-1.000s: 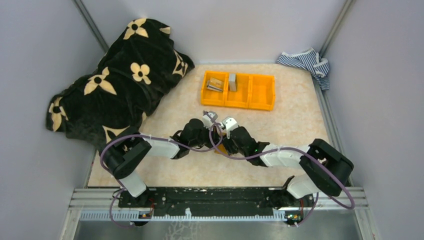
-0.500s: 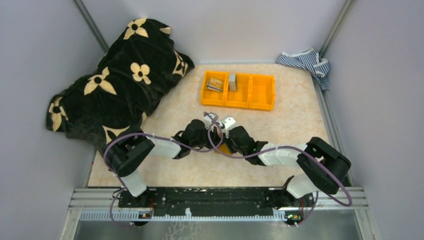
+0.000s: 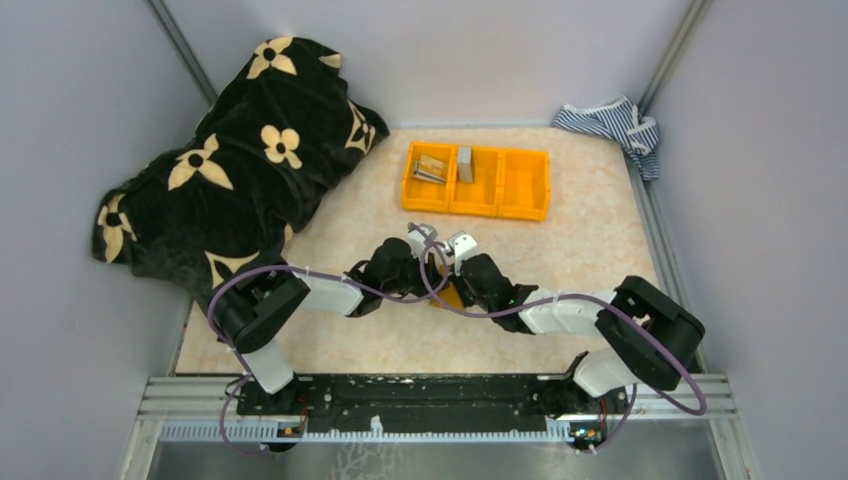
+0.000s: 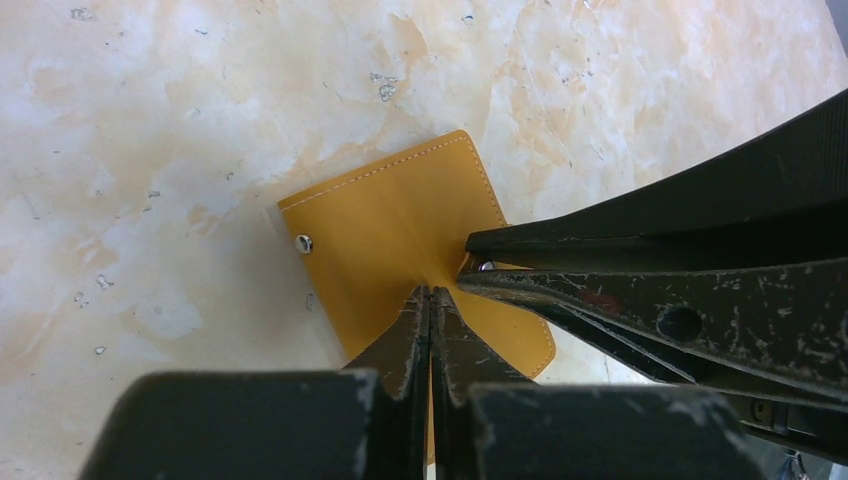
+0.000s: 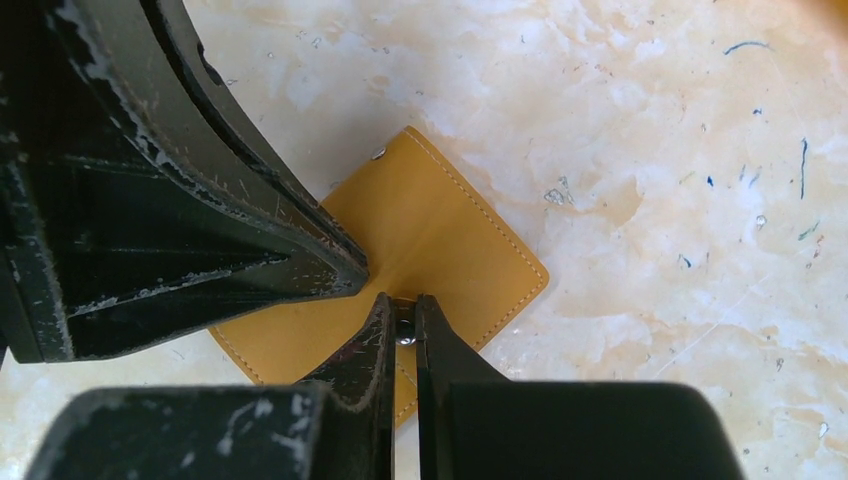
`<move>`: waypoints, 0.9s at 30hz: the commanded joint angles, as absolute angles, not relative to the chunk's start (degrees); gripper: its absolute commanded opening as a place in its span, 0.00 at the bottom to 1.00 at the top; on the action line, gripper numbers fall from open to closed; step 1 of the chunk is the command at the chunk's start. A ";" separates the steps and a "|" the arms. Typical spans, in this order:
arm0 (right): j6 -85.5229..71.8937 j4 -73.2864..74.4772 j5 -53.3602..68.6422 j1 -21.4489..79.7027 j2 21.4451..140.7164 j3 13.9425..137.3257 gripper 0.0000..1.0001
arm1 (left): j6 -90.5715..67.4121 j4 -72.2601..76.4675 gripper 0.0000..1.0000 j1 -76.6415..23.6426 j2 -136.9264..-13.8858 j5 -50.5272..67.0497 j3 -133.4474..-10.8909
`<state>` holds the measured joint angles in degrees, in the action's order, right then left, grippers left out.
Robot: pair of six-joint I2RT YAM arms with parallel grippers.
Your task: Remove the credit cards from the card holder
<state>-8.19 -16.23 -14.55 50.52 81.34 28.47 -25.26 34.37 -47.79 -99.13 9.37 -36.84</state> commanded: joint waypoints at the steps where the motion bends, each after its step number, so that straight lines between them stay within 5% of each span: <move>1: -11.08 -16.02 -14.68 50.23 77.54 26.36 0.00 | -25.72 32.99 0.00 -47.29 -100.15 8.67 -36.98; 21: -15.24 -20.27 -7.01 45.01 70.24 20.27 0.00 | -28.93 35.69 0.00 -46.97 -96.85 11.62 -36.34; 27: -15.38 -21.23 -6.76 45.00 71.34 20.24 0.00 | -30.74 35.51 0.08 -47.02 -93.44 13.29 -36.63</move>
